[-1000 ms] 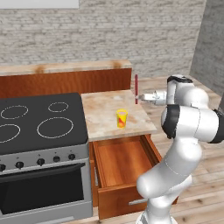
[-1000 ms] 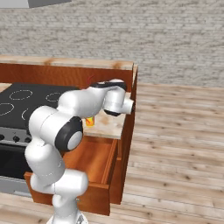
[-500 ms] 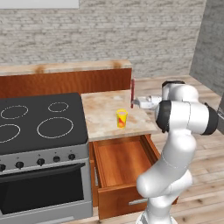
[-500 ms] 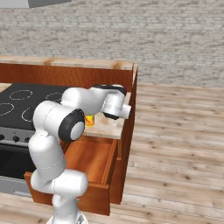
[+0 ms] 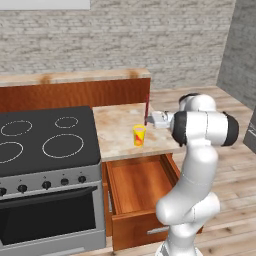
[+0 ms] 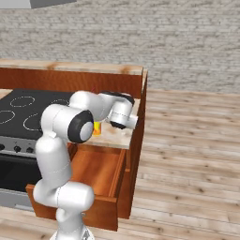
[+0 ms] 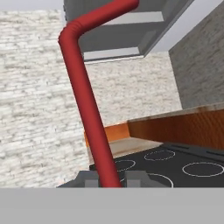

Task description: Pick up the straw from the left drawer and put it inside the smoothie cup.

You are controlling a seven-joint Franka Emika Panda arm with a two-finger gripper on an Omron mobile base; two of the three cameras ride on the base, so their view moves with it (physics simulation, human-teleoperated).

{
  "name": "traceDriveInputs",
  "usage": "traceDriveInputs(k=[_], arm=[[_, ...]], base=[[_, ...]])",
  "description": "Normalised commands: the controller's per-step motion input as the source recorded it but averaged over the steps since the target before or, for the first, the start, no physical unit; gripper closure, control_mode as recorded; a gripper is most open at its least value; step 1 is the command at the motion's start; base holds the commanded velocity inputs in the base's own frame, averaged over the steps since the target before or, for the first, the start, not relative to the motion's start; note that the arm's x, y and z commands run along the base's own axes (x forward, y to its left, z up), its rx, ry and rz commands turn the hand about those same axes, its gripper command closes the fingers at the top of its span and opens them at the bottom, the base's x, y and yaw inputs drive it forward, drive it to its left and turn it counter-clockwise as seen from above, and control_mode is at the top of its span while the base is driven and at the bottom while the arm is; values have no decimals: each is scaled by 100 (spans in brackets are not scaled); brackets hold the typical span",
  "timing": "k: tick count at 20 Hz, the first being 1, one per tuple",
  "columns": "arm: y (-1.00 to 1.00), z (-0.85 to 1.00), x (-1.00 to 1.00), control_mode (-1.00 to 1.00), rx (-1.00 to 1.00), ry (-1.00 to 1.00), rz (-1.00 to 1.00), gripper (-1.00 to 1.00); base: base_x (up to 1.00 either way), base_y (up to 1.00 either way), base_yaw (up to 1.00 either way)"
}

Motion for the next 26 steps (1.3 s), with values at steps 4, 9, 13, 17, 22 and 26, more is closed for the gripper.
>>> traceDriveInputs(k=[4, 9, 13, 17, 22, 26], arm=[[14, -12, 22, -100, 0, -2, 1, 100], [4, -21, 26, -100, 0, 0, 0, 100], [0, -25, 25, -100, 0, 0, 0, 100], [0, -22, 18, -100, 0, 0, 0, 100], [0, -17, 17, -100, 0, 0, 0, 100], [0, -15, 16, -100, 0, 0, 0, 100]], base=[[0, 0, 0], [0, 0, 0], [0, 0, 0], [0, 0, 0], [0, 0, 0], [0, 0, 0]])
